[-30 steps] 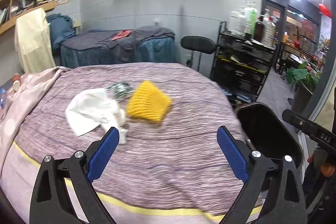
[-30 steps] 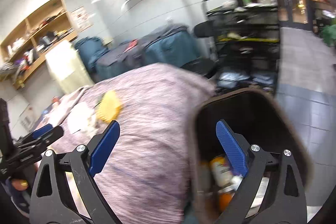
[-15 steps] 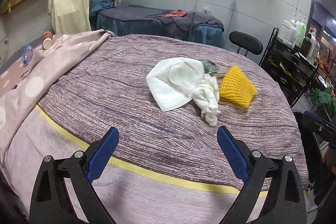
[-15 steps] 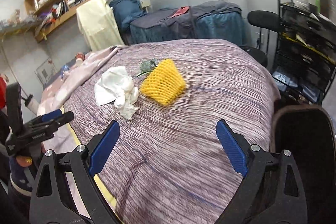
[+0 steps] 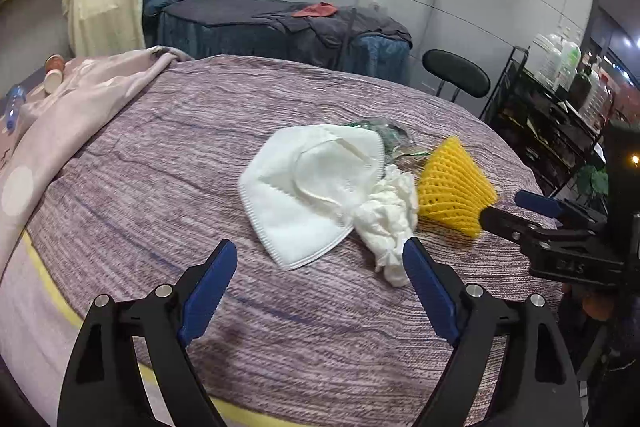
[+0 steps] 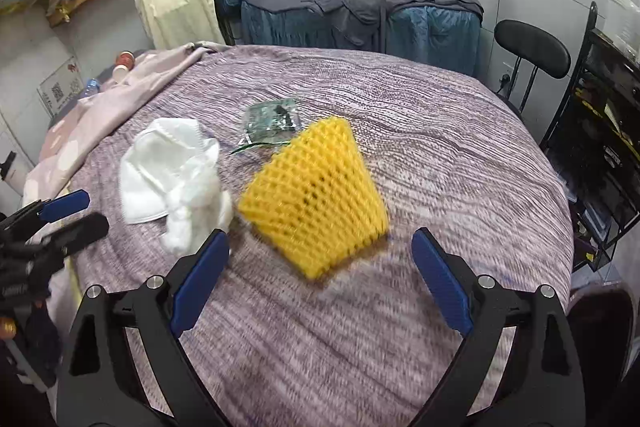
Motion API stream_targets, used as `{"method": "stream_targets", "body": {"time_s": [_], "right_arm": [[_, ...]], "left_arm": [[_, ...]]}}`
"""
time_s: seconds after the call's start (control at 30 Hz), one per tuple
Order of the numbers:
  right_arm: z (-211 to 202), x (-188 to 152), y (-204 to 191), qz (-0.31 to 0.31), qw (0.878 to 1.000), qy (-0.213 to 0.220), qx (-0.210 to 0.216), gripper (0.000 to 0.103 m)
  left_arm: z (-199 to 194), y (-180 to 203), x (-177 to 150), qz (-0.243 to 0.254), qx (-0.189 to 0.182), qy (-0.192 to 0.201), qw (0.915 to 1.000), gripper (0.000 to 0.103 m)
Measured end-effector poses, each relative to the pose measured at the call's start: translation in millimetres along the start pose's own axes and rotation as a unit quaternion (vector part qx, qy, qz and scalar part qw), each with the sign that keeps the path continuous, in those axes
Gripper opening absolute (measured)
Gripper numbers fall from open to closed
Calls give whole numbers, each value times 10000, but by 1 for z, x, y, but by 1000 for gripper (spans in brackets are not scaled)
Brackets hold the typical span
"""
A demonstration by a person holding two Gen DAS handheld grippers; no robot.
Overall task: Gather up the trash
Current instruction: 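Grasp white tissue with the left gripper while the right grasps the yellow foam net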
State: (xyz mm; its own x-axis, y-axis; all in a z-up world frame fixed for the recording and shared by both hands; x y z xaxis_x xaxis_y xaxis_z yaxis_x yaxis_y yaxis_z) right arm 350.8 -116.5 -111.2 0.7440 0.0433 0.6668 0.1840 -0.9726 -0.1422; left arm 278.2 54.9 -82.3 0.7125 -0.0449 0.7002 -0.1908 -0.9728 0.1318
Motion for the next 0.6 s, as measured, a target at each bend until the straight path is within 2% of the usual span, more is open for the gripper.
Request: {"method": "stream_targets", "body": {"time_s": [0.13, 0.2, 0.23, 0.27, 0.3, 0.33, 0.37, 0.47, 0.6], "right_arm": [[26, 9, 3, 23, 9995, -315, 47, 84], [33, 12, 5, -6, 9992, -395, 19, 79], [35, 13, 4, -43, 9993, -381, -45, 72], [35, 14, 4, -80, 9993, -367, -86, 58], [35, 14, 3, -115, 9992, -365, -73, 49], [36, 14, 3, -103, 9992, -379, -21, 32], [36, 13, 5, -57, 9992, -387, 20, 24], [32, 11, 10, 116, 9993, -303, 164, 14], [17, 9, 13, 287, 9991, -107, 277, 11]], "left_arm": [[30, 24, 5, 241, -135, -379, 9989, 74], [46, 35, 5, 389, -89, -605, 9974, 71], [53, 37, 5, 434, -15, -664, 9968, 68], [59, 38, 5, 476, 83, -729, 9962, 61], [64, 40, 5, 527, 155, -772, 9955, 57], [65, 42, 4, 595, 223, -768, 9950, 47], [64, 43, 4, 659, 294, -738, 9947, 39], [58, 45, 3, 715, 282, -665, 9948, 30], [47, 39, 1, 500, 79, -600, 9969, 26]]}}
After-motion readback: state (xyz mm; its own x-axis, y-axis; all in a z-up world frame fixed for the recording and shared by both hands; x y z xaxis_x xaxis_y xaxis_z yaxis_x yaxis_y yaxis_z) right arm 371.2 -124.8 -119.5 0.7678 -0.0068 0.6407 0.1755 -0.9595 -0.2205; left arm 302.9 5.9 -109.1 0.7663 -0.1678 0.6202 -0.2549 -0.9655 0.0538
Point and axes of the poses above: each gripper's, at about its wrist camera, not at the fingertips, and z roughly the way its jaws point, y to its right, x to its top, the point moved 4 cm from there along z, roughly the way its jaws point, and after that the axes turned 1 degree about x, right-handed, at the moved point
